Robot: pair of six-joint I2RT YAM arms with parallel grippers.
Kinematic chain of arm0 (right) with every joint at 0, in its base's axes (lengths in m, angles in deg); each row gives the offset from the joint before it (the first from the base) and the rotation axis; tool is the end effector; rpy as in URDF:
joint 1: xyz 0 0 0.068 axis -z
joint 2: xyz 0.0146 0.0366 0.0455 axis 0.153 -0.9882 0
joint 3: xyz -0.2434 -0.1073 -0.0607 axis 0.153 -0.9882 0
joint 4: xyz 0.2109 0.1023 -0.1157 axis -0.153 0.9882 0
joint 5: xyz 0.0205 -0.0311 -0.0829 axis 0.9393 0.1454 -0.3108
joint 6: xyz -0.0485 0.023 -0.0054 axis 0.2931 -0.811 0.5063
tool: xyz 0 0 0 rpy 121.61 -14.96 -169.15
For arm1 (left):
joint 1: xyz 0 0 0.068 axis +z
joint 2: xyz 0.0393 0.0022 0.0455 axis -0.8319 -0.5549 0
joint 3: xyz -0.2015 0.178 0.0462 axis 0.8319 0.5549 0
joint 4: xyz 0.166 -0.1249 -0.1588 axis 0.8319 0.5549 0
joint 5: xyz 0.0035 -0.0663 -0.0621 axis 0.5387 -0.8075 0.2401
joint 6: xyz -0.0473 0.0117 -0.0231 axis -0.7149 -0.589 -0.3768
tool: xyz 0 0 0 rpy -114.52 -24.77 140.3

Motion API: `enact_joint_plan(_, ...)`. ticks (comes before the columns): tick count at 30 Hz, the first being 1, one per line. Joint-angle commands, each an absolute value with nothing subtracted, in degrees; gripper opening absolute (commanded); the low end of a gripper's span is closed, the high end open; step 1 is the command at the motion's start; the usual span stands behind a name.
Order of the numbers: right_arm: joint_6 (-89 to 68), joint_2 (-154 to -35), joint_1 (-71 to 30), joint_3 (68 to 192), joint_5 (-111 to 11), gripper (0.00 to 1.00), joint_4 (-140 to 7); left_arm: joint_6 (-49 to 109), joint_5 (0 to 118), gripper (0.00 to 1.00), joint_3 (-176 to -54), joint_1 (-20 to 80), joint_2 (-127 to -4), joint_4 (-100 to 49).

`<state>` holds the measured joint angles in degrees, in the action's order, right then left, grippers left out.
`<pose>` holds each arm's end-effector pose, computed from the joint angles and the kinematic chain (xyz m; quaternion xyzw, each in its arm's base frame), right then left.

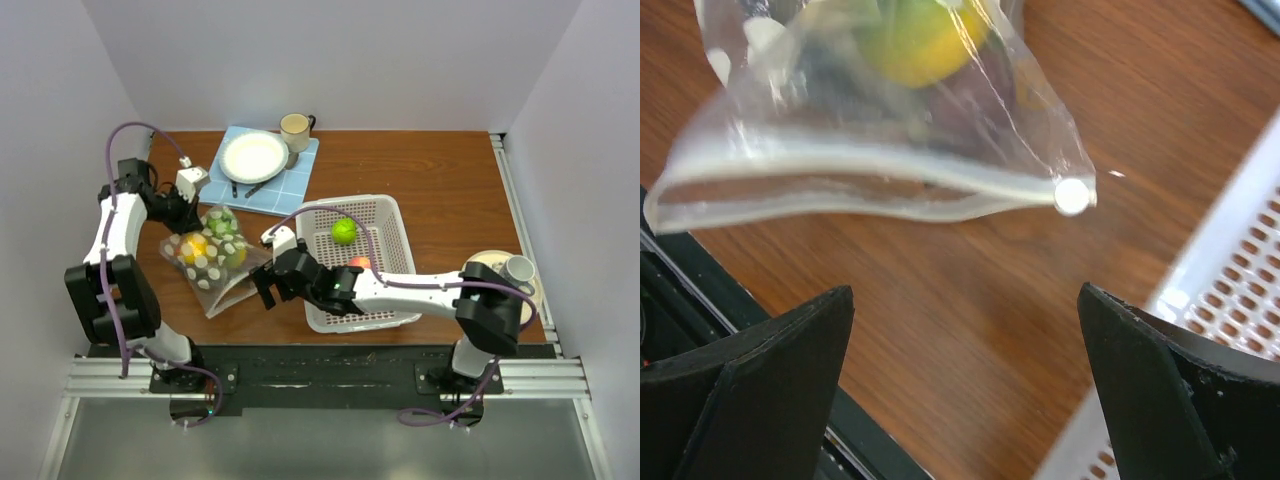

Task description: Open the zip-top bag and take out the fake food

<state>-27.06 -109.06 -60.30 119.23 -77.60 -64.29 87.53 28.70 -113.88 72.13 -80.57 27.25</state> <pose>0.1456 0.3479 0.2423 -0.2628 0.8317 0.2310 0.4311 0.3031 0.0629 0.2567 0.2941 0.8841 -0.1952 0.3064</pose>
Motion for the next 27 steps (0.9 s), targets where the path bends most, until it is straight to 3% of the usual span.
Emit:
enact_joint_plan(1,-26.82,-111.82,-60.46,123.89,-76.27,0.99,-66.86,86.32,23.40,0.00,-118.88,69.40,-72.36,33.17)
enact_joint_plan(7,-26.21,-114.81,-60.46,125.92,-76.44,0.99,-66.60,83.06,20.93,0.00,-118.45,66.67,-70.07,35.46)
enact_joint_plan(20,-28.14,-107.79,-63.00,117.93,-75.31,0.98,-70.10,79.90,45.17,0.00,-101.66,66.31,-78.06,13.86)
enact_joint_plan(27,-26.91,-105.23,-66.70,113.70,-75.56,0.88,-73.10,77.70,49.32,0.00,-102.62,66.31,-82.29,9.97)
